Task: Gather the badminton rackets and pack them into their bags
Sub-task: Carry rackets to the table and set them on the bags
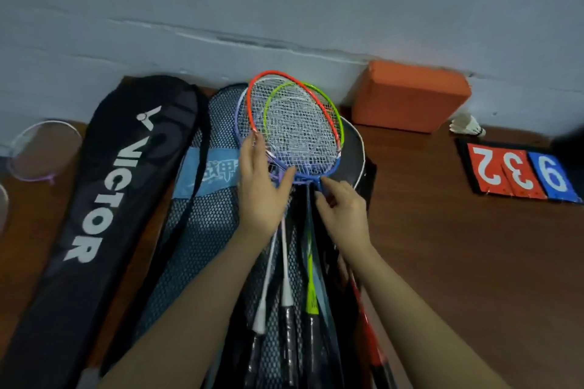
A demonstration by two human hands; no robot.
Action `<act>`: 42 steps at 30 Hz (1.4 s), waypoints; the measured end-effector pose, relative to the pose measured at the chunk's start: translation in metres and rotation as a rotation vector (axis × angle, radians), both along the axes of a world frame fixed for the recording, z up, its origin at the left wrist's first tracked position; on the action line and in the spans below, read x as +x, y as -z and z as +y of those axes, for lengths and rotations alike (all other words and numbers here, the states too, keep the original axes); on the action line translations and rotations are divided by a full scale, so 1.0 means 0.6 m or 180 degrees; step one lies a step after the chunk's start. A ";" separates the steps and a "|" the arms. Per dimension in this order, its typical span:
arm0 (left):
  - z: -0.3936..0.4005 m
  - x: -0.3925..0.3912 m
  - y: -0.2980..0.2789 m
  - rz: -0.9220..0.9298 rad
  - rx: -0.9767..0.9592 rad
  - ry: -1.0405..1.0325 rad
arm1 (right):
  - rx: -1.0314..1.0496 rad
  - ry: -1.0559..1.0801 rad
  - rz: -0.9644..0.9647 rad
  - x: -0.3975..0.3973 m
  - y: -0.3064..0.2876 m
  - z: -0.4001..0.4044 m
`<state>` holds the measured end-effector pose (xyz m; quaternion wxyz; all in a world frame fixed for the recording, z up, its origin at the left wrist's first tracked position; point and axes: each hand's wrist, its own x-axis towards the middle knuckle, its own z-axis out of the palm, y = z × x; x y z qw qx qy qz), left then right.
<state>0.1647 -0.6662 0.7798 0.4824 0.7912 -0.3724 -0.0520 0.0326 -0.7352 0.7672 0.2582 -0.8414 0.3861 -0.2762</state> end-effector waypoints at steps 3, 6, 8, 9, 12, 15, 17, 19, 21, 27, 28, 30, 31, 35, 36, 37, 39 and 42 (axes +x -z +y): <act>-0.025 0.055 0.023 -0.0125 0.0400 0.0297 | 0.0121 0.0275 0.0085 0.051 0.015 -0.005; -0.051 0.094 0.049 -0.0307 0.0671 0.0557 | 0.0027 0.0432 0.0145 0.096 0.037 -0.021; -0.059 0.112 0.067 -0.0601 0.1099 0.0715 | -0.0005 0.0532 0.0315 0.112 0.057 -0.032; -0.058 0.119 0.076 -0.0721 0.1358 0.0801 | -0.0053 0.0555 0.0429 0.115 0.068 -0.036; -0.046 0.136 0.099 -0.0951 0.1715 0.1052 | -0.0204 0.0557 0.0856 0.114 0.092 -0.036; -0.031 0.145 0.104 -0.1126 0.1720 0.1207 | -0.0302 0.0564 0.1129 0.106 0.098 -0.025; -0.019 0.143 0.095 -0.1061 0.1693 0.1188 | -0.0303 0.0558 0.1088 0.097 0.092 -0.015; 0.001 0.136 0.080 -0.0880 0.1677 0.1155 | -0.0297 0.0498 0.0977 0.083 0.078 -0.001; 0.032 0.127 0.062 -0.0737 0.1635 0.1131 | -0.0243 0.0403 0.0886 0.065 0.055 0.018; 0.176 0.078 0.004 -0.0737 0.1354 0.1091 | -0.0193 0.0204 0.0685 0.002 -0.011 0.141; 0.207 0.069 -0.003 -0.0743 0.1280 0.1064 | -0.0222 0.0152 0.0684 -0.007 -0.020 0.170; 0.275 0.054 -0.017 -0.0755 0.1110 0.1011 | -0.0278 0.0044 0.0692 -0.021 -0.034 0.229; 0.312 0.048 -0.020 -0.0770 0.1050 0.0986 | -0.0303 -0.0026 0.0697 -0.026 -0.037 0.259; 0.476 0.042 -0.018 -0.0842 0.1122 0.0821 | -0.0330 -0.0302 0.0610 -0.030 -0.036 0.387; 0.520 0.044 -0.014 -0.0822 0.1166 0.0746 | -0.0264 -0.0367 0.0590 -0.029 -0.034 0.422; 0.564 0.048 -0.011 -0.0800 0.1207 0.0672 | -0.0193 -0.0413 0.0571 -0.026 -0.033 0.457; 0.645 0.060 -0.002 -0.0756 0.1323 0.0498 | -0.0028 -0.0499 0.0524 -0.017 -0.028 0.526; 0.760 0.090 0.020 -0.0434 0.1654 0.0206 | 0.0209 -0.0724 0.0532 0.020 -0.011 0.614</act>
